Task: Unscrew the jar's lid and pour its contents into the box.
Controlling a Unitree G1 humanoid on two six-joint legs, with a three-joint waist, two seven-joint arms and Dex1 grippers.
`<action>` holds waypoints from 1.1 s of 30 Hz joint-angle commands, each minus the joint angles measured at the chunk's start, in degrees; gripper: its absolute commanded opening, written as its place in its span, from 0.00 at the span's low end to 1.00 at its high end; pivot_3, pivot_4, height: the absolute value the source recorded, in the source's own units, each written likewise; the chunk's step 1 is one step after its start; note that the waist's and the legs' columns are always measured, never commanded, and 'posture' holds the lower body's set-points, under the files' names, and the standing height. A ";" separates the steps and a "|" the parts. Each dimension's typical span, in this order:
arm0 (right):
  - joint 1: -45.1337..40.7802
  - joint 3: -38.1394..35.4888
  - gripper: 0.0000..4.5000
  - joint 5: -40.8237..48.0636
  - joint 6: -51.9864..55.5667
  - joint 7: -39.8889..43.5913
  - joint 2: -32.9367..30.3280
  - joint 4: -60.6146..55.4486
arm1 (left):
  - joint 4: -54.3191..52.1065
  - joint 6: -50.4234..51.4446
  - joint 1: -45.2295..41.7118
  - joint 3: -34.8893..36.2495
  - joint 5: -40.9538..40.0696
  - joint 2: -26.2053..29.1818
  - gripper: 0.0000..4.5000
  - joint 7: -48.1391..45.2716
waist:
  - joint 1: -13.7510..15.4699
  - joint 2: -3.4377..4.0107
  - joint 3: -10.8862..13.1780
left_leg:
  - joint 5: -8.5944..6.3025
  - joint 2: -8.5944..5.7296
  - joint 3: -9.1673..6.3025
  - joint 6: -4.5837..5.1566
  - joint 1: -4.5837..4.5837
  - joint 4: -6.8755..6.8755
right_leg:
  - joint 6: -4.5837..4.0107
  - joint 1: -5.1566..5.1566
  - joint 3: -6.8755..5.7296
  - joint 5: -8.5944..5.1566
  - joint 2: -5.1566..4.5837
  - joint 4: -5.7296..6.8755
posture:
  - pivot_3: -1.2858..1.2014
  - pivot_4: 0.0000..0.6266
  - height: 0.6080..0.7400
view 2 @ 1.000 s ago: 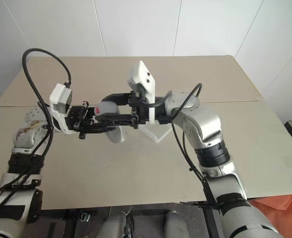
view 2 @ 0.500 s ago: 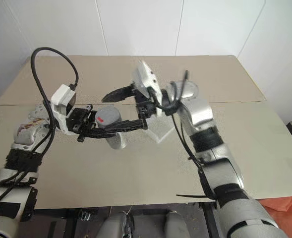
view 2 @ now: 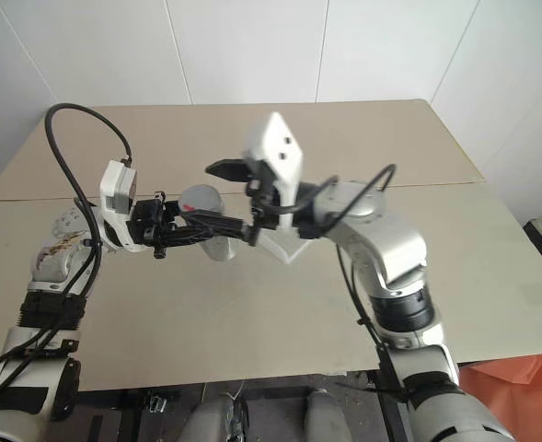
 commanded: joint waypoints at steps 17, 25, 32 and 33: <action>3.64 -11.61 0.99 3.73 -1.16 -0.35 -9.78 2.65 | -4.37 2.53 1.42 4.54 -1.46 4.62 0.49 -1.91 | 0.38 0.00 0.00 | -0.04 -0.01 -0.01 0.08 -0.05 -0.01 | 0.01 0.08 -0.04 0.00 -0.01 -0.26 | 0.52 0.24 1.00; 5.80 -10.47 0.99 6.23 -0.64 1.34 -10.83 -3.01 | -4.30 2.22 1.12 4.04 -0.71 3.49 0.49 -1.58 | -0.30 0.00 0.00 | -0.03 0.02 0.02 0.06 -0.04 -0.10 | 0.01 0.02 0.03 0.00 0.03 -0.26 | 0.52 0.24 1.00; 1.67 -5.02 0.99 9.96 1.19 0.59 -4.55 -7.65 | -3.30 1.06 -0.03 3.13 0.66 1.35 0.49 -1.45 | -0.02 0.00 0.00 | -0.03 0.02 0.01 0.06 -0.04 -0.08 | 0.01 0.04 0.01 0.00 0.03 -0.27 | 0.52 0.24 1.00; 0.92 -4.13 0.99 9.84 1.30 0.13 -3.58 -7.76 | -3.17 0.94 -0.13 3.11 0.78 1.18 0.49 -1.53 | 0.02 0.00 0.00 | -0.03 0.02 0.01 0.06 -0.04 -0.07 | 0.01 0.04 0.02 0.00 0.03 -0.26 | 0.52 0.24 1.00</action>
